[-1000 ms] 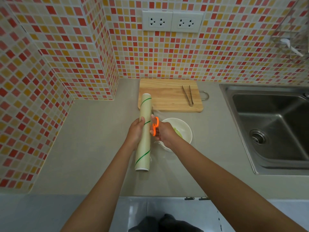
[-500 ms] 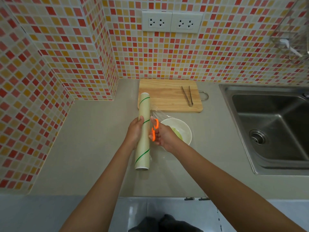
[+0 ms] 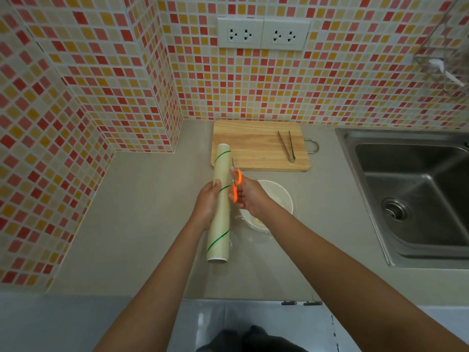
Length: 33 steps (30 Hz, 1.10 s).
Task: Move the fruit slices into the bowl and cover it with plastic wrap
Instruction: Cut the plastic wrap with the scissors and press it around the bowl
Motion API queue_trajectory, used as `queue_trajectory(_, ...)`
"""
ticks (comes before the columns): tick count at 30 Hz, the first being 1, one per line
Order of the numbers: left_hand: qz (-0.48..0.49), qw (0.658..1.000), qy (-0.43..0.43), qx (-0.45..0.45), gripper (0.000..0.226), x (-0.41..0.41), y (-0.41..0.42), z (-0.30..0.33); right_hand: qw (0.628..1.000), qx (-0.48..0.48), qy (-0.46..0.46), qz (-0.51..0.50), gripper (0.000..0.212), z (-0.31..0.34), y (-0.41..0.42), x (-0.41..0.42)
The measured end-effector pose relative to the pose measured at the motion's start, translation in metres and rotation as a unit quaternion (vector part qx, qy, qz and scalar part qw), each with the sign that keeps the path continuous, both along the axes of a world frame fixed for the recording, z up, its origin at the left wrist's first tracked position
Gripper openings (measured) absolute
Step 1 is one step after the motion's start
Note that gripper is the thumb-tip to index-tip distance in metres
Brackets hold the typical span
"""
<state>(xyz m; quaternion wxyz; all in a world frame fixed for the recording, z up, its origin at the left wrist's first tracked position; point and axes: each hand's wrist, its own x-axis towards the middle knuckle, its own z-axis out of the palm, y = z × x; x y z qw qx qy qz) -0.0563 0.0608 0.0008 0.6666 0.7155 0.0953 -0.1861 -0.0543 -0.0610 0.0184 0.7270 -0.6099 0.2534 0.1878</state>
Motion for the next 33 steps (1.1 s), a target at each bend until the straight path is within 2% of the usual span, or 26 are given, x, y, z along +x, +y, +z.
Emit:
queue_trajectory(7, -0.007, 1.000, -0.003, 0.012, 0.038, -0.002, 0.002, 0.000, 1.000, -0.003, -0.003, -0.013, 0.041, -0.004, -0.002, 0.009)
queue_trajectory(11, -0.008, 1.000, -0.007, 0.012, 0.035, -0.004, 0.001, -0.001, 1.000, 0.006, -0.020, -0.020, 0.031, -0.004, -0.001, 0.013)
queue_trajectory(15, -0.011, 1.000, -0.006, 0.001, 0.037, -0.005, 0.002, -0.001, 1.000, 0.003, -0.004, -0.024, 0.041, -0.003, -0.003, 0.020)
queue_trajectory(22, -0.005, 0.999, 0.008, -0.039, 0.036, -0.008, 0.004, -0.002, 1.000, 0.009, -0.010, -0.021, 0.040, 0.000, -0.006, 0.029)
queue_trajectory(33, -0.013, 0.999, 0.009, -0.034, 0.032, -0.014, 0.009, -0.005, 0.999, -0.011, -0.019, -0.037, 0.036, 0.008, -0.014, 0.034)
